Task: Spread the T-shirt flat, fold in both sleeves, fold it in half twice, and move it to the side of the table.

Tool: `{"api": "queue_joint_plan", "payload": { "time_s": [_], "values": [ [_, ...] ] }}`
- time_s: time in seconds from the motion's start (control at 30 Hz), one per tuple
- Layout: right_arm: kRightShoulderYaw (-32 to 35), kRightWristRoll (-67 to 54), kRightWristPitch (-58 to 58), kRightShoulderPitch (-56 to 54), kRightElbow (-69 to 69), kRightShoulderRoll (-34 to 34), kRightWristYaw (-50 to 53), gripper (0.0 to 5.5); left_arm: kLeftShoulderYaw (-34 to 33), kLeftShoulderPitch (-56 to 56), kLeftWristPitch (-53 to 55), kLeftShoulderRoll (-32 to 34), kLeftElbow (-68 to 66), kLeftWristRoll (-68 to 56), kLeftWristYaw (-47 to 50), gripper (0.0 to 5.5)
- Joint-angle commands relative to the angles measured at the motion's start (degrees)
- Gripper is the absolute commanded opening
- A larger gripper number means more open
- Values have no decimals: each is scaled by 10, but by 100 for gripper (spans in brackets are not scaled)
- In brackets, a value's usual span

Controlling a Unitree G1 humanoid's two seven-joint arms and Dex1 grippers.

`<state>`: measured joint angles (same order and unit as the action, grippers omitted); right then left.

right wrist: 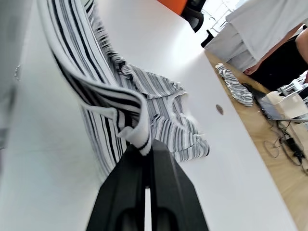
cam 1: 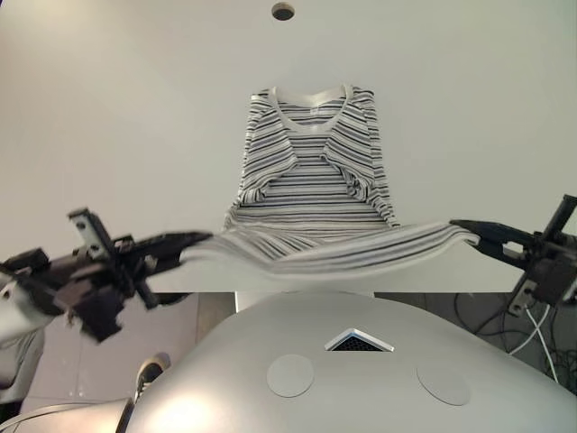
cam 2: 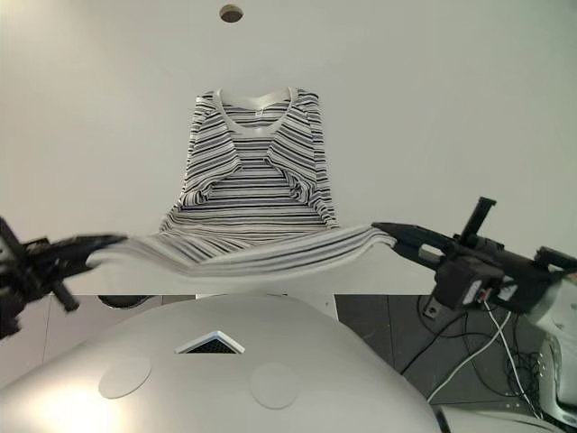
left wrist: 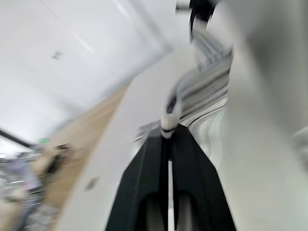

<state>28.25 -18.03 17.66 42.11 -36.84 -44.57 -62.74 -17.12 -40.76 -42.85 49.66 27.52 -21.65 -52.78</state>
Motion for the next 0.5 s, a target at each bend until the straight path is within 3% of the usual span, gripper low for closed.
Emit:
{"api": "queue_joint_plan", "payload": {
  "time_s": [0.03, 0.23, 0.5],
  "values": [
    [-99, 88, -62, -137, 39, -13, 59, 2, 53, 174, 44, -77, -76, 171, 87, 0],
    [-215, 190, -141, -342, 162, -11, 114, 2, 110, 311, 115, -129, -197, 324, 178, 0],
    [-344, 274, -151, -605, 457, 50, 156, 2, 191, 434, 105, -156, -366, 437, 267, 0]
  ]
}}
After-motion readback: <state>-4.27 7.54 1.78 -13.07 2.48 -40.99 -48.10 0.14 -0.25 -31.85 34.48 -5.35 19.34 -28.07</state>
